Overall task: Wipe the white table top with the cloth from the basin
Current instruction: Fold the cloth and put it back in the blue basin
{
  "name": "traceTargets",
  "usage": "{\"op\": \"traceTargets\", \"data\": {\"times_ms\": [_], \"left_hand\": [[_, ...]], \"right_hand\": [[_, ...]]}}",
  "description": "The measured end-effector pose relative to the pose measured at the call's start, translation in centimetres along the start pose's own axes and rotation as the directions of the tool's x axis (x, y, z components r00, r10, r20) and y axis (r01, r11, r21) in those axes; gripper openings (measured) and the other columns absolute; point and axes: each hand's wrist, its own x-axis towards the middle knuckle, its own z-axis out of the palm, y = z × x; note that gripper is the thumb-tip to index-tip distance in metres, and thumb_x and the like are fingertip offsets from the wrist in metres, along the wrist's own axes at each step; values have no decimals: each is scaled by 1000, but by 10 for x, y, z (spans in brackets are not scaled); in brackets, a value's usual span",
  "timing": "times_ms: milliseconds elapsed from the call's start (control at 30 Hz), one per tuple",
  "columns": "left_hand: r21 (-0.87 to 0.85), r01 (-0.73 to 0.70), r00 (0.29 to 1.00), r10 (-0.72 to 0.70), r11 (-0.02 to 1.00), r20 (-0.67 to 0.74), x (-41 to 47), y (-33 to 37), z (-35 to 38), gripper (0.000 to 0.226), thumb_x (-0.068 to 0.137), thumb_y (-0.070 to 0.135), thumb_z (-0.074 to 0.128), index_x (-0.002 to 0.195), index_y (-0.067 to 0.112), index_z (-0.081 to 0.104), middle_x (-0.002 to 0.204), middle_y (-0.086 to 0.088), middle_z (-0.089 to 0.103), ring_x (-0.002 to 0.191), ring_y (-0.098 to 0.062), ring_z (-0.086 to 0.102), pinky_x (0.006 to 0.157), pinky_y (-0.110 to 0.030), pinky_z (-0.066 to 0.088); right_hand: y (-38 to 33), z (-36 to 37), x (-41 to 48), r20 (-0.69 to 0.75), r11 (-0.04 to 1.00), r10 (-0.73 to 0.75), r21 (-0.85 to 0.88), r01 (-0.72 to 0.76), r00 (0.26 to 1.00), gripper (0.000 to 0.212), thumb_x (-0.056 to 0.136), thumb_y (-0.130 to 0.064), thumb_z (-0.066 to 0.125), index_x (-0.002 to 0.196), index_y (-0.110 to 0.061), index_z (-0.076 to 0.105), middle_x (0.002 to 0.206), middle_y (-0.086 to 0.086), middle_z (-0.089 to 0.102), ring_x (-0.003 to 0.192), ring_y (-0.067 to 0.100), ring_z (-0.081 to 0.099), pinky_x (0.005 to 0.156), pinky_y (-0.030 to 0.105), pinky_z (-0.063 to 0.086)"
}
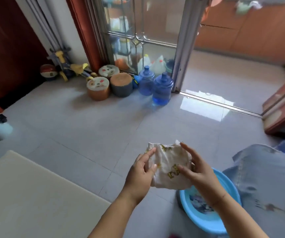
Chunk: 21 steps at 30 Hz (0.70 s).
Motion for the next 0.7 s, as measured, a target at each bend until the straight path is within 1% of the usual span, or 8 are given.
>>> {"op": "traceTargets", "data": {"times_ms": [67,133,200,333,500,567,600,700], "left_hand": [[81,-3,996,-4,997,87,10,-6,30,49,94,11,56,128,45,50,119,13,56,107,0,58,93,-21,49],[146,8,984,-34,989,176,19,-16,65,51,91,9,59,133,37,49,118,7,56,106,-9,59,97,-33,49],[197,7,966,-57,980,251,26,-29,104,52,89,8,61,134,32,50,121,4,55,107,-14,59,98,-37,48],[298,-32,928,-82,954,363,40,-63,179,52,88,9,62,136,25,49,128,4,52,115,-12,54,102,-34,43],[433,-84,881,-137,897,454,44,-121,247,56,90,12,59,141,24,42,133,5,48,119,-10,48,102,-28,39],[476,-93,865,-165,874,473,41,-150,264,57,90,13,59,142,25,40,133,6,47,116,-12,49,99,-23,39],[493,-94,858,-180,865,481,39,-166,271,58,89,14,59,143,26,39,134,6,46,114,-12,50,96,-18,38],[558,-112,842,-220,822,493,34,-216,287,63,87,14,60,144,29,37,138,9,44,116,-12,50,90,-13,34]], "right_hand": [[16,-31,-14,-46,1000,20,11,-19,999,64,84,6,62,132,-36,48,122,-2,65,104,19,65,87,36,54],[34,-63,-28,-110,999,48,-10,-50,993,61,84,5,63,128,-35,50,121,-1,64,100,23,66,88,43,53],[55,-97,-42,-168,995,66,-61,-78,983,53,83,5,64,122,-30,54,120,-2,63,100,26,64,91,51,50],[106,-159,-59,-239,978,159,-93,-186,958,50,79,7,66,115,-28,58,118,-9,63,107,18,61,97,51,47],[180,-205,-76,-239,940,266,-151,-307,934,64,75,10,68,126,-22,49,129,-2,52,119,19,53,105,46,41],[214,-214,-83,-228,915,303,-203,-349,925,69,72,11,67,130,-19,45,131,-1,49,124,15,47,110,37,36],[231,-217,-87,-226,899,315,-240,-366,922,70,71,11,68,131,-18,44,131,-1,48,125,14,45,111,28,32],[280,-220,-93,-239,856,336,-327,-401,911,71,70,9,68,132,-14,43,129,0,47,125,12,42,101,2,21]]}}
